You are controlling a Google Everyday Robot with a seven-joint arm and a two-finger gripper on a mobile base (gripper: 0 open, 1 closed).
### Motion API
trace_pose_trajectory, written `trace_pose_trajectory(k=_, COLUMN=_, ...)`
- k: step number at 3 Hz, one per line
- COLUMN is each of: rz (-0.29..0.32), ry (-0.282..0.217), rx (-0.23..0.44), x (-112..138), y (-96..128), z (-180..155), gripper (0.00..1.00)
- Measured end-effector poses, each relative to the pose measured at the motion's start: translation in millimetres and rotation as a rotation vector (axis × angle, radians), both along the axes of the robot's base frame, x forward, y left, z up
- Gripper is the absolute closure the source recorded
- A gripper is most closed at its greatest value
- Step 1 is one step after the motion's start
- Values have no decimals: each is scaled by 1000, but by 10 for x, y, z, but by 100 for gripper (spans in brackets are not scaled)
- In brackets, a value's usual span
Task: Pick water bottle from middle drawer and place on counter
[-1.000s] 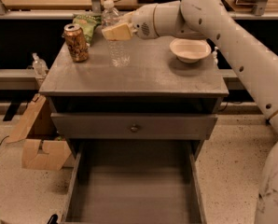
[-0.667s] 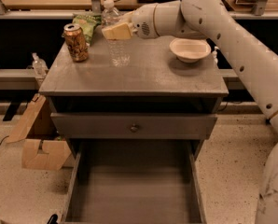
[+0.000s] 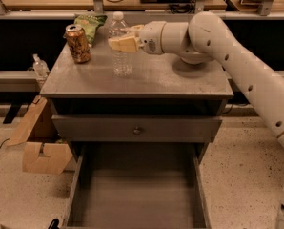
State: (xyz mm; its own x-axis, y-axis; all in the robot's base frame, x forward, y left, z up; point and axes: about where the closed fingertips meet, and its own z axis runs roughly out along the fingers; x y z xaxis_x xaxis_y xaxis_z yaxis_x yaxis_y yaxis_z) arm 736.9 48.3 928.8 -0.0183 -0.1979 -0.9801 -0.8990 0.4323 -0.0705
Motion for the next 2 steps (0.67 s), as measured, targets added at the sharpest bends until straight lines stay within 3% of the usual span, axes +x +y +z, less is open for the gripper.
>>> trace_pose_trajectory(k=1, rz=3, ry=-4, rx=7, x=3, y=32, z=-22, gripper=84)
trace_pose_trajectory(k=2, rz=9, ry=-3, rx=8, x=-5, y=72, z=-29, gripper=53)
